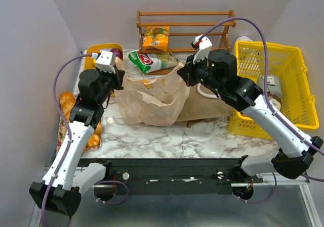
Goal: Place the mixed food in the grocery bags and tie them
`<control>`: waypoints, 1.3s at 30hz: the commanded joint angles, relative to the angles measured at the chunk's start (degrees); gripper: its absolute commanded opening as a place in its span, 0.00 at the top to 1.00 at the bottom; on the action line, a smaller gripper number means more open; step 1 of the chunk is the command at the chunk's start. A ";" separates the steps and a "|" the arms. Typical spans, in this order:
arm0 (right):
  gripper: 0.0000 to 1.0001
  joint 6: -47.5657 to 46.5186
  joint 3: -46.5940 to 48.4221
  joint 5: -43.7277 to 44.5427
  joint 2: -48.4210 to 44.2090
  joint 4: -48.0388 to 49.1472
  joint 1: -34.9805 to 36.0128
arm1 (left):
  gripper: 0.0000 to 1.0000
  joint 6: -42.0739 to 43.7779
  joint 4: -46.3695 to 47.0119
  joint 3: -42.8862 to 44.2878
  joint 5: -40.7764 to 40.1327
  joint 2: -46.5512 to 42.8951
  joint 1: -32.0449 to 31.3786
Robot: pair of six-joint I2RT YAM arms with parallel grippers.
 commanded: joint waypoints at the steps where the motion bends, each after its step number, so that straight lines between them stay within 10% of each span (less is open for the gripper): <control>1: 0.99 -4.19 6.88 2.48 0.70 -2.10 -0.82 | 1.00 -0.87 -0.78 8.83 4.41 -1.52 3.10; 20: 0.99 -4.11 10.39 -9.91 12.82 -1.04 -5.13 | 1.00 1.68 1.06 2.17 4.07 -2.41 10.40; 22: 0.89 -4.20 12.07 -11.31 13.97 -2.97 -5.05 | 1.00 1.85 2.28 0.85 4.24 -2.13 10.49; 26: 0.27 -5.95 16.46 -13.95 14.24 -5.70 -5.04 | 1.00 2.21 8.00 -3.54 9.32 -4.50 10.66; 29: 0.12 -7.71 18.58 -15.18 12.05 -6.06 -4.96 | 1.00 1.77 8.97 -4.86 13.02 -4.95 10.75; 39: 0.02 -15.00 22.00 -48.03 16.33 8.96 -3.38 | 1.00 3.08 10.55 -5.84 38.77 -4.33 10.75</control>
